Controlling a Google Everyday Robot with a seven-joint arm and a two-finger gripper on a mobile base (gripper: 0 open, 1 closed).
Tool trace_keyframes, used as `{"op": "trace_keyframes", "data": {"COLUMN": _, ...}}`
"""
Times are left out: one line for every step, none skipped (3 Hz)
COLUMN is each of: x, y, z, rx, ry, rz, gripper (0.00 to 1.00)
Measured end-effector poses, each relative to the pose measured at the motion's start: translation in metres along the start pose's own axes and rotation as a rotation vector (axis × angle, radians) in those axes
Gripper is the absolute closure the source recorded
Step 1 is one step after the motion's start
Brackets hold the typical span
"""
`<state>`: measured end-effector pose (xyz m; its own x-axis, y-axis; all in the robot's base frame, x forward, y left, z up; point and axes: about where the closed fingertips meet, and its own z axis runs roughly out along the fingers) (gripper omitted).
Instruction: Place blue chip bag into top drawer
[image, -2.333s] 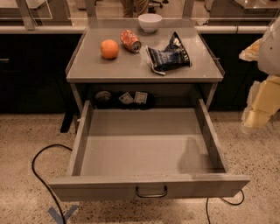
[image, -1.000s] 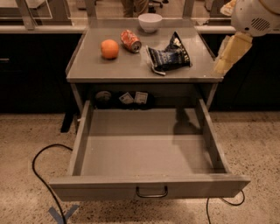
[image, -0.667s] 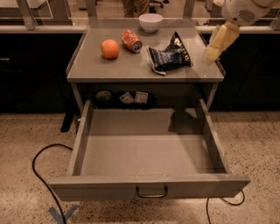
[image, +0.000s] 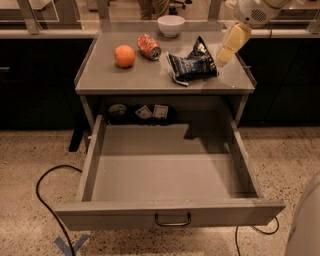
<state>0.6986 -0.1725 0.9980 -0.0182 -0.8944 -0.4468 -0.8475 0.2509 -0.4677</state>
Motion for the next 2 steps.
{"op": "trace_keyframes", "data": {"x": 0.000, "y": 0.000, "z": 0.000, "rx": 0.000, "ry": 0.000, "rz": 0.000, "gripper": 0.00}}
{"op": "trace_keyframes", "data": {"x": -0.001, "y": -0.004, "z": 0.020, "rx": 0.009, "ry": -0.035, "rz": -0.006, "gripper": 0.00}}
